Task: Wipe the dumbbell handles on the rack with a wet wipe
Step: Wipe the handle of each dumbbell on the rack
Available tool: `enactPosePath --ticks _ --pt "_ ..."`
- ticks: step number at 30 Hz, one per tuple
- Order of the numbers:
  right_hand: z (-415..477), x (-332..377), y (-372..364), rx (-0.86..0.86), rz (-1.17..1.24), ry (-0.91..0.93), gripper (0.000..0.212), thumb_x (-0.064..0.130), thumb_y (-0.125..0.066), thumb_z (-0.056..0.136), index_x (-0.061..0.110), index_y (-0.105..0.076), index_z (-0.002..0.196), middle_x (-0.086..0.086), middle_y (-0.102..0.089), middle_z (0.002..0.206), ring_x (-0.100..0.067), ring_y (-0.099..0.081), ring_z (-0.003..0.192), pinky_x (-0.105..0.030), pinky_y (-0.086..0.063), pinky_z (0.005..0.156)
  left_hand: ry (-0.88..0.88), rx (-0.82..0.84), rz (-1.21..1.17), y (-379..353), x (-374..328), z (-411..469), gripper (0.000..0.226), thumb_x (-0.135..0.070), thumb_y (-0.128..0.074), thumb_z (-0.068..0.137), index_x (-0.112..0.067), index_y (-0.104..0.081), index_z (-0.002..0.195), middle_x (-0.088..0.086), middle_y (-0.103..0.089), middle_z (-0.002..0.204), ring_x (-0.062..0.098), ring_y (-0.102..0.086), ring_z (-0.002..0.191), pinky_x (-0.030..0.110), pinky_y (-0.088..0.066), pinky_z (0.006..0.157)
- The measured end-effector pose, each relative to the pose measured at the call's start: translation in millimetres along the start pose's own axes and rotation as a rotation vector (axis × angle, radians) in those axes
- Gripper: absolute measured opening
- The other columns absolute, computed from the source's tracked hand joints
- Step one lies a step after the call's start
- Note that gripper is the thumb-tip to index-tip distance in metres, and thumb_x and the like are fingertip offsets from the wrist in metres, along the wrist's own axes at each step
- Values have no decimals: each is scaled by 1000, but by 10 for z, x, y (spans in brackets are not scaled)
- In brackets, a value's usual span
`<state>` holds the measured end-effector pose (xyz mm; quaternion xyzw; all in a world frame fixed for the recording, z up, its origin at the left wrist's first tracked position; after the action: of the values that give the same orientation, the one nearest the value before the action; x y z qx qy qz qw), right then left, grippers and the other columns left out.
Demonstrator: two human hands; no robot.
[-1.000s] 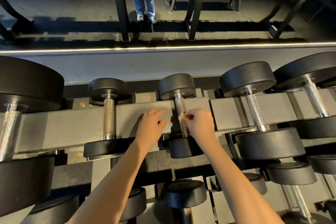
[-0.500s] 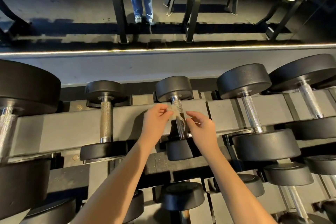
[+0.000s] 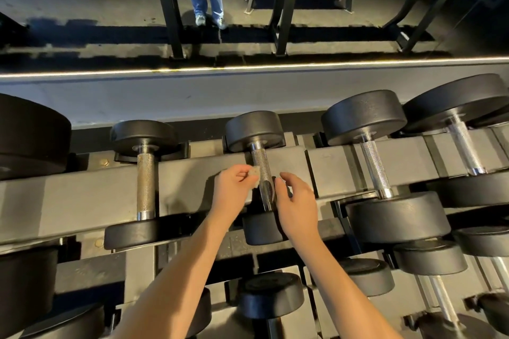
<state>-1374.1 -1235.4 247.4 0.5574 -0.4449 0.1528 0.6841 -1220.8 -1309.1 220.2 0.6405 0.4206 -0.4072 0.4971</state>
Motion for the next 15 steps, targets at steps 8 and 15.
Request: enactPosePath --ticks 8,15 --pt "-15 -20 14 -28 47 -7 31 32 -45 97 16 -61 118 4 -64 109 -9 -55 106 -28 -46 90 -85 -171 4 158 -268 244 12 -18 -66 88 -16 -69 100 -12 -66 83 -7 -61 77 10 -49 74" --pt "-10 -50 20 -40 70 -12 32 32 -45 97 14 -63 117 3 -65 107 -10 -57 103 -28 -47 89 -122 -76 127 -22 -124 -109 11 -24 -69 85 -19 -73 94 -7 -67 88 8 -64 83 38 -54 82"
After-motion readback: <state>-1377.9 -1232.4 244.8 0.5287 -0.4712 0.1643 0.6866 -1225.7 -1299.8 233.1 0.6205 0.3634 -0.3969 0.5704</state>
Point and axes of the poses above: each hand's wrist, its own z-axis towards the middle knuckle, its own y-axis out of the back of the hand, x = y × z, the point moved 10 cm from there along z, towards the middle knuckle
